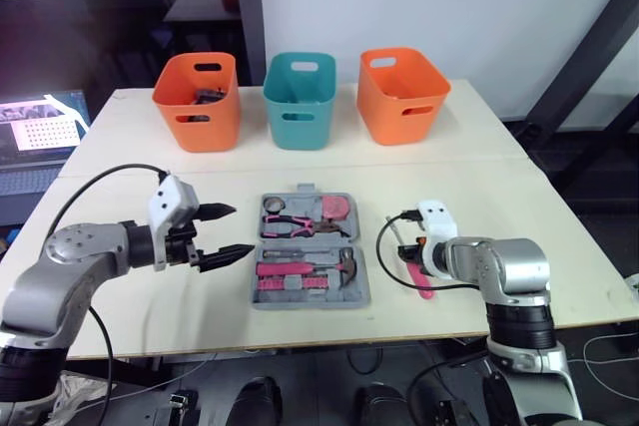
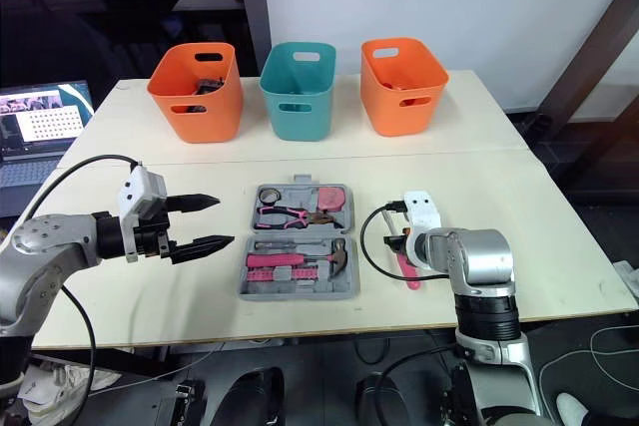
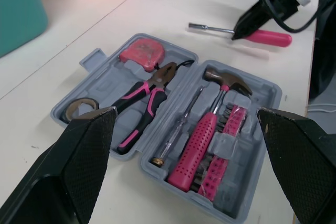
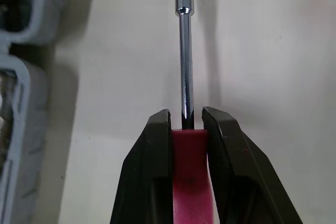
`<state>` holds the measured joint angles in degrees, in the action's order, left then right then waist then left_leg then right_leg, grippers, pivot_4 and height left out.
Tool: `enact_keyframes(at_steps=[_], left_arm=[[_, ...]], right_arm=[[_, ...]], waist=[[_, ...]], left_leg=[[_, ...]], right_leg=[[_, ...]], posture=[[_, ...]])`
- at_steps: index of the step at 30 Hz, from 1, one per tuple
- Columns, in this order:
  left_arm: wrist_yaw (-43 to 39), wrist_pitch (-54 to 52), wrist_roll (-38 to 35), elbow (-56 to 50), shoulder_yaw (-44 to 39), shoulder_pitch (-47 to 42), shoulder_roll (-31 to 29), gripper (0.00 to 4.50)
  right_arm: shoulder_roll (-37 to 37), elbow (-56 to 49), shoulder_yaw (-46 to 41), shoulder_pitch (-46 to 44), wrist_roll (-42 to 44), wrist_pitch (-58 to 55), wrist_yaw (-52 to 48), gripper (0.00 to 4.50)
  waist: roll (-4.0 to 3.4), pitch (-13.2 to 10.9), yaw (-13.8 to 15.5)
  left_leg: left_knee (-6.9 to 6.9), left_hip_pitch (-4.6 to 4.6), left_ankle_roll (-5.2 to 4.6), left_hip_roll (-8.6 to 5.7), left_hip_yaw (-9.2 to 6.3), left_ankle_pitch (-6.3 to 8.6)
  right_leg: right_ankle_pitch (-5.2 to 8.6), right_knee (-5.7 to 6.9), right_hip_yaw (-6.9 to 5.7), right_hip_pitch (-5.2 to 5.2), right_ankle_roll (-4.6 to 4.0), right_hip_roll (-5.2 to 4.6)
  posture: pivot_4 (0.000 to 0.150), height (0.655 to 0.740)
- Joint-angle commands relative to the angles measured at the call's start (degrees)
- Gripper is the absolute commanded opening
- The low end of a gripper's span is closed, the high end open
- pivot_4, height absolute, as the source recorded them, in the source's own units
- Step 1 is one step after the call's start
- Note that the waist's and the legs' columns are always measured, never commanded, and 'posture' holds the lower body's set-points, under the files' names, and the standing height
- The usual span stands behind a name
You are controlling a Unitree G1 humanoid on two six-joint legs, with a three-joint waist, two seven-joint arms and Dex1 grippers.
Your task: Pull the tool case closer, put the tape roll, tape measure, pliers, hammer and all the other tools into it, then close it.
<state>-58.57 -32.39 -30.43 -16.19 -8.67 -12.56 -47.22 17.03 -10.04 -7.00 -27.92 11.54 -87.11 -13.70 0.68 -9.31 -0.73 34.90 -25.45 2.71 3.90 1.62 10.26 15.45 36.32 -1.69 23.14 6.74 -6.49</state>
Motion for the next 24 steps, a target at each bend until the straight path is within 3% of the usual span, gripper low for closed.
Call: enact_keyframes(at_steps=[1, 9, 17, 21, 24], left_arm=[[-0.27, 1.15, -0.19, -1.12, -1.15, 1.01, -0.67, 4.5], [-0.72, 2.09, 0.16, -0.14, 0.1, 0.86, -0.31, 4.5], [-2.67, 3.23, -0.32, 1.21, 0.6, -0.45, -0.65, 4.5], [-3.88, 3.57, -0.84, 1.65, 0.25, -0.78, -0.53, 4.5], [-4.3, 4.36, -0.47, 1.57, 0.14, 0.08, -0.45, 4.5]], right_arm=[[-0.26, -5.38, -0.8, 1.05, 0.14, -2.84, 1.2, 0.38], [-1.44, -7.23, -1.67, 3.61, 0.12, -2.9, 2.21, 0.38], [5.42, -12.68, -2.75, 3.29, 3.43, -5.31, -1.75, 4.41], [11.35, -15.81, -2.73, 2.76, 8.75, -5.39, -7.04, 4.46], [22.42, -16.15, 2.76, -0.56, 10.59, 2.88, -14.92, 4.46]], waist=[[0.0, 0.0, -0.03], [0.0, 0.0, -0.03], [0.0, 0.0, 0.05], [0.0, 0.0, 0.03], [-0.08, -0.05, -0.1]], left_leg=[[0.0, 0.0, 0.0, 0.0, 0.0, 0.0], [0.01, 0.0, 0.0, 0.0, 0.0, 0.0], [0.01, -0.02, 0.0, 0.0, 0.0, 0.0], [0.0, -0.01, 0.0, 0.0, -0.01, 0.01], [0.01, -0.02, -0.01, 0.0, 0.0, 0.01]], right_leg=[[0.0, 0.0, 0.0, 0.0, 0.0, 0.0], [0.08, -0.01, 0.0, 0.0, -0.15, 0.0], [0.09, -0.03, 0.0, 0.01, -0.16, 0.0], [0.09, -0.05, 0.0, 0.0, -0.17, 0.0], [0.1, -0.07, 0.02, 0.03, -0.18, -0.01]], posture=[[0.15, 0.74], [0.15, 0.74], [0.15, 0.74], [0.15, 0.74], [0.15, 0.74]])
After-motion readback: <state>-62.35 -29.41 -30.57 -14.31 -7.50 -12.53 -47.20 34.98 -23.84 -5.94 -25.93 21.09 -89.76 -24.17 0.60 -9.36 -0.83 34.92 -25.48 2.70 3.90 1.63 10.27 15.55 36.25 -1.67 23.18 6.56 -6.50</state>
